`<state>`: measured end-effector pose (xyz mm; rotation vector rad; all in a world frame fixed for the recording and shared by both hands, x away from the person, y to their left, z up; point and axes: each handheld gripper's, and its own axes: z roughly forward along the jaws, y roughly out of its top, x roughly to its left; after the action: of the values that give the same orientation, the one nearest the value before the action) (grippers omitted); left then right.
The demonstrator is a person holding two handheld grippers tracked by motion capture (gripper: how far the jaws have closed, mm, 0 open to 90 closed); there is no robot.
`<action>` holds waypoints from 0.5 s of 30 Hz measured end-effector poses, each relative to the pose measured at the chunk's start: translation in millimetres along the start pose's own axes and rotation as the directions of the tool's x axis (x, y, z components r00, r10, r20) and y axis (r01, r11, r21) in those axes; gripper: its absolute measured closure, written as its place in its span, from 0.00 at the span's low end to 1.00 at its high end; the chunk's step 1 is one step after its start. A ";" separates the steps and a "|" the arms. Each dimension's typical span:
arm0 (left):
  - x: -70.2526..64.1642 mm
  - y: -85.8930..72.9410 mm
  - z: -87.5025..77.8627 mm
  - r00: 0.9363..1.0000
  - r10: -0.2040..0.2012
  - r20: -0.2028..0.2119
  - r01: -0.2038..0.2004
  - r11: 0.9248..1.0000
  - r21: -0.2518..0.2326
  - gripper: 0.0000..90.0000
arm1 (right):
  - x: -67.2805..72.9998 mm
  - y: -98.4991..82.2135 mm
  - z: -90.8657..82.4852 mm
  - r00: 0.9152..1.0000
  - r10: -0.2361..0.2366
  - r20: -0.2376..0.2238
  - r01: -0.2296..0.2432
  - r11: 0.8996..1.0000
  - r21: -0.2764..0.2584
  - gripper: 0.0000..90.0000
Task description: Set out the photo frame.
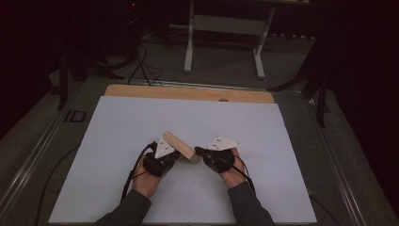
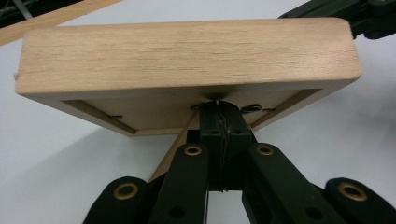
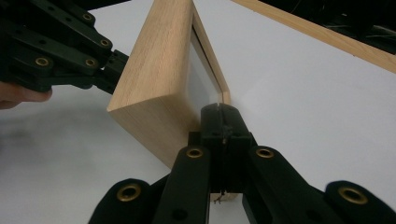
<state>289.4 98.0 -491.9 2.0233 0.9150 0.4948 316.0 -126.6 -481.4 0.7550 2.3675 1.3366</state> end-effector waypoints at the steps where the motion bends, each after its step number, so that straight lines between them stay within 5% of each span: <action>1: 0.2 0.0 -0.2 1.000 0.001 -0.001 -0.001 1.000 0.001 0.99 | 0.4 0.0 -0.1 1.000 0.000 0.000 0.000 1.000 0.001 1.00; 15: 4.8 -1.7 0.0 1.000 -0.012 -0.017 0.012 1.000 0.000 0.99 | 7.9 1.3 2.0 0.999 -0.020 -0.036 0.020 1.000 0.004 1.00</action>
<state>291.8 102.3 -493.3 2.0155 0.9370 0.5054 311.0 -120.0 -481.4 0.7125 2.4000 1.3476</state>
